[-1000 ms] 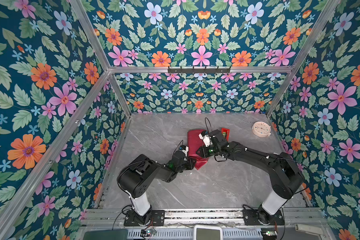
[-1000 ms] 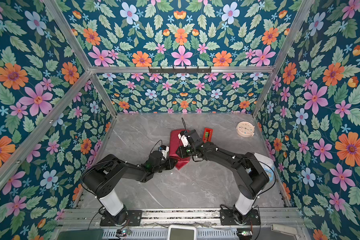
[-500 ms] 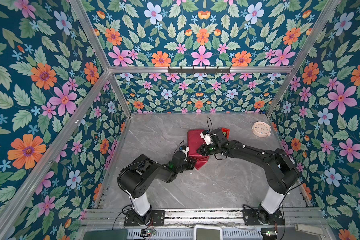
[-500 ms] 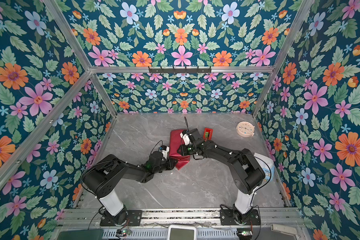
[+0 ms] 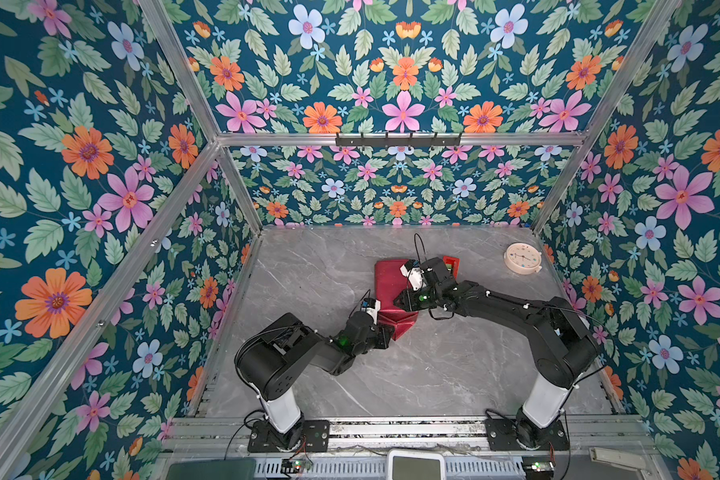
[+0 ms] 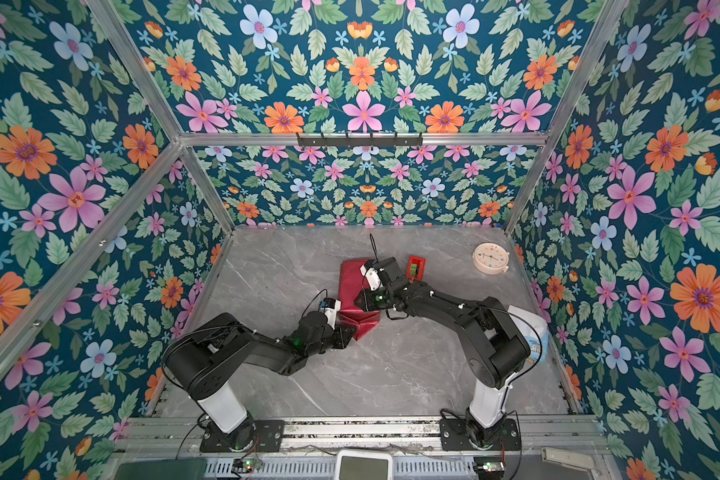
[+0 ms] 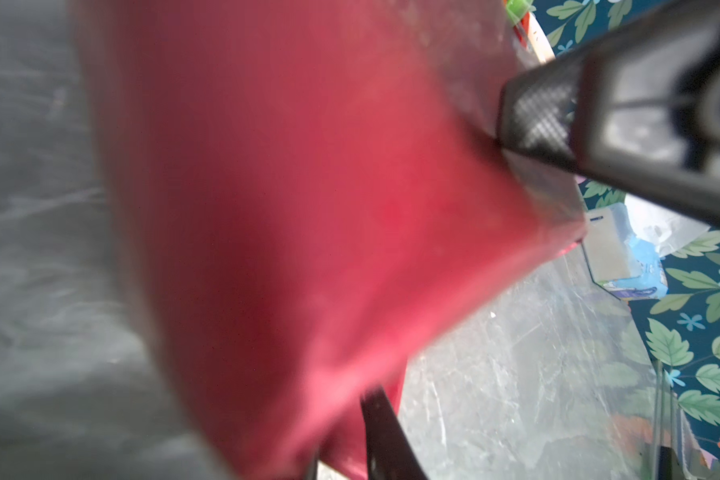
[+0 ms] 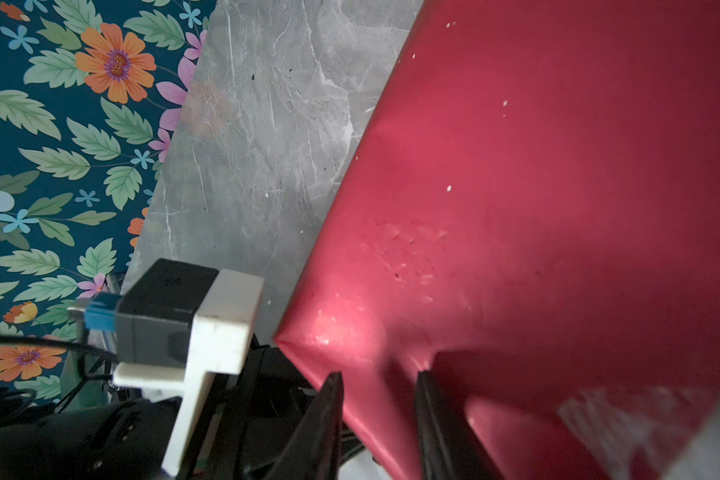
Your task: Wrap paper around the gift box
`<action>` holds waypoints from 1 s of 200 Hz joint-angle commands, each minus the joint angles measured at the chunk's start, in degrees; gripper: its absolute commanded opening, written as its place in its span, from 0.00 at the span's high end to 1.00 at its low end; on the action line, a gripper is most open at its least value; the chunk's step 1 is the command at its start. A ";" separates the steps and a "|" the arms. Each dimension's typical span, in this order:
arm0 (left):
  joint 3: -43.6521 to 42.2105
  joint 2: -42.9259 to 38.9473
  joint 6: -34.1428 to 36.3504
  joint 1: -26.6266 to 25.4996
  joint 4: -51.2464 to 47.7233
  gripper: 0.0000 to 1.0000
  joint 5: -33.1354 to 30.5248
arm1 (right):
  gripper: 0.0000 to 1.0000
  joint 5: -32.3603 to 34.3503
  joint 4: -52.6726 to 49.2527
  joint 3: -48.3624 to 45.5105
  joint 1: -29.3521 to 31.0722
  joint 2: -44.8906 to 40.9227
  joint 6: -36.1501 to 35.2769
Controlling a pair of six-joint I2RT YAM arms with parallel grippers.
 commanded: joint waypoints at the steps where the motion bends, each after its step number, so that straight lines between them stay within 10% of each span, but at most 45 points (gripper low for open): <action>1: -0.50 0.14 -1.11 -1.19 -2.36 0.77 -0.06 | 0.68 0.14 -0.93 -0.06 0.06 0.22 0.30; 67: -1.28 1.18 -4.30 -4.57 2.16 0.74 0.11 | 0.68 -0.44 -1.19 1.29 0.08 -0.34 0.26; 148: -2.00 -12.65 -0.44 -4.07 -7.53 0.47 -5.74 | 0.61 2.23 -7.81 0.74 0.10 -11.43 -0.01; 200: -5.36 -20.34 -4.94 0.26 -15.18 0.42 -2.98 | 0.57 8.44 -2.37 -17.74 6.01 -20.23 20.43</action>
